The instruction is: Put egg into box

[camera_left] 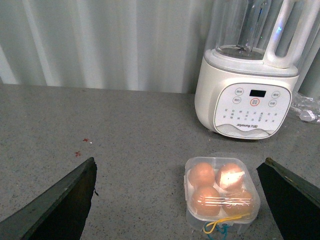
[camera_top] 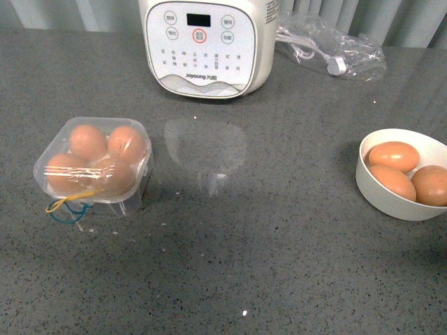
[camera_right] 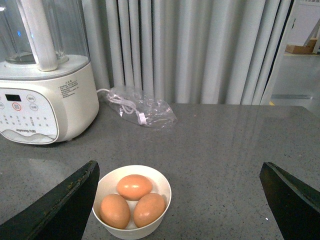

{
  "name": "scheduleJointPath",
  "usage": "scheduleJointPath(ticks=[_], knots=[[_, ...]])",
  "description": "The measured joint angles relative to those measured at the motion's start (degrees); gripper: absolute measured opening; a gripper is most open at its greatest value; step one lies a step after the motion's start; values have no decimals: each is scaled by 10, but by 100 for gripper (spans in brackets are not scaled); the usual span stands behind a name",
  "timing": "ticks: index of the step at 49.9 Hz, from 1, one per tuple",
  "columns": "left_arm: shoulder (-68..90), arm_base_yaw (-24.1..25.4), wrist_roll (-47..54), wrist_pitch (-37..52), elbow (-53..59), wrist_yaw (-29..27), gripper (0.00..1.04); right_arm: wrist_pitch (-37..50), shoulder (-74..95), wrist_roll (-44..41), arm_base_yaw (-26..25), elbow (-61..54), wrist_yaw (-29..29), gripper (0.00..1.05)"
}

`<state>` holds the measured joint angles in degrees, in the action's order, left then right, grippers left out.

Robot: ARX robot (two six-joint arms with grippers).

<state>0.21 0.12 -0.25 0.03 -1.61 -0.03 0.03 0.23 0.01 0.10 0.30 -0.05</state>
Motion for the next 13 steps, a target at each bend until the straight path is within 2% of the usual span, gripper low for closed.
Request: scheduleJointPath(ticks=[13], knots=[[0,0,0,0,0,0,98,0,0,0,0,0,0,97]])
